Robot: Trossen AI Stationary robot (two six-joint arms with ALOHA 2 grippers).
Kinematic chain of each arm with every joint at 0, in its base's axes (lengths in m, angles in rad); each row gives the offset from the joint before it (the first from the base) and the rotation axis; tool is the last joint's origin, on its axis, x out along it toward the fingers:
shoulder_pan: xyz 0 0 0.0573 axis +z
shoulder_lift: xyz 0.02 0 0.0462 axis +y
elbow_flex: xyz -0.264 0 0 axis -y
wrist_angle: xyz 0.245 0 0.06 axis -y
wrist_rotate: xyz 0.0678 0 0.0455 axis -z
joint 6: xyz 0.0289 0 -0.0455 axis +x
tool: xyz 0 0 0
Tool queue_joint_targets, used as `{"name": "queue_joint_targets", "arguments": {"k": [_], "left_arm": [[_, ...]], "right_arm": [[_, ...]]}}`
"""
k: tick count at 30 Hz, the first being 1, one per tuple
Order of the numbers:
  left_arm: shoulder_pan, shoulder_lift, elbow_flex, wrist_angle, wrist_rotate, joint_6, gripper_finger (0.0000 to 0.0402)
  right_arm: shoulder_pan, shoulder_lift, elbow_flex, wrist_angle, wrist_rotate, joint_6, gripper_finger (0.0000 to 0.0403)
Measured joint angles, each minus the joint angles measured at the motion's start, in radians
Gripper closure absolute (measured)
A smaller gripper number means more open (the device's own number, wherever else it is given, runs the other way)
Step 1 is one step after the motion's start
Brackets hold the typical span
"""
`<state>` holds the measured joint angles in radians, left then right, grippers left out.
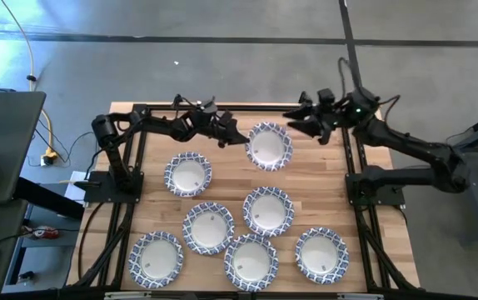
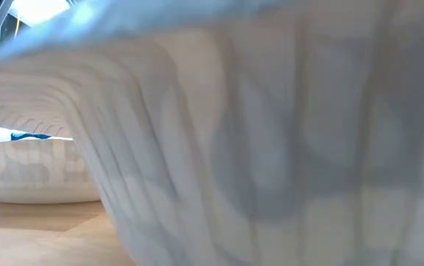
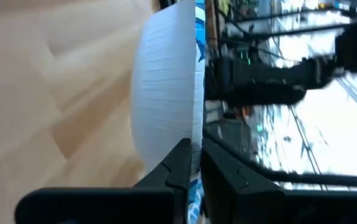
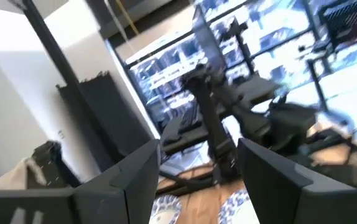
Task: Nest bowls inside each other
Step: Stack the white patterned bowl on top of the other white patterned bowls
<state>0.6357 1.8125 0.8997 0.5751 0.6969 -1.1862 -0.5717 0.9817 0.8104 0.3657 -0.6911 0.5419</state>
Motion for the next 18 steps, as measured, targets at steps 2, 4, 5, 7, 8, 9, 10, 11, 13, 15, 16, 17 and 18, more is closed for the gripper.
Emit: {"name": "queue_joint_targets", "arguments": {"k": [2,4,5,7,8,9,10,11,13,15,16,17,18], "left_arm": [[-0.009,0.0,0.0,0.0,0.03,0.0,0.038],[-0.02,0.0,0.0,0.0,0.051,0.0,0.038],[-0.026,0.0,0.0,0.0,0.063,0.001,0.038],[-0.037,0.0,0.0,0.0,0.093,0.007,0.038],[-0.042,0.0,0.0,0.0,0.109,0.011,0.0381],[-0.048,0.0,0.0,0.0,0.124,0.011,0.0382],[-0.053,0.0,0.0,0.001,0.137,0.011,0.0382],[-0.059,0.0,0.0,0.002,0.148,0.011,0.0383],[-0.07,0.0,0.0,0.002,0.17,0.011,0.0384],[-0.08,0.0,0.0,0.003,0.197,0.011,0.0385],[-0.086,0.0,0.0,0.003,0.209,0.011,0.0385],[-0.092,0.0,0.0,0.003,0.222,0.011,0.0385],[-0.097,0.0,0.0,0.003,0.234,0.011,0.0385]], "right_arm": [[-0.036,-0.031,0.0,-0.015,-0.001,0.0,0.0197],[-0.067,-0.061,0.0,-0.033,-0.002,0.0,0.0197],[-0.08,-0.074,0.0,-0.04,-0.002,0.0,0.0197],[-0.1,-0.095,0.0,-0.06,-0.009,0.0,0.0197],[-0.107,-0.103,0.0,-0.071,-0.011,0.001,0.0197],[-0.113,-0.109,0.0,-0.08,-0.014,0.0,0.0197],[-0.116,-0.115,0.0,-0.09,-0.014,0.0,0.0197],[-0.118,-0.119,0.0,-0.101,-0.014,0.0,0.0197],[-0.118,-0.122,0.0,-0.116,-0.014,0.0,0.0197],[-0.118,-0.121,0.0,-0.128,-0.014,0.0,0.0197],[-0.118,-0.121,0.0,-0.134,-0.014,-0.001,0.0197],[-0.118,-0.122,0.0,-0.141,-0.014,-0.003,0.0197],[-0.118,-0.122,0.0,-0.147,-0.014,-0.005,0.0197]]}}
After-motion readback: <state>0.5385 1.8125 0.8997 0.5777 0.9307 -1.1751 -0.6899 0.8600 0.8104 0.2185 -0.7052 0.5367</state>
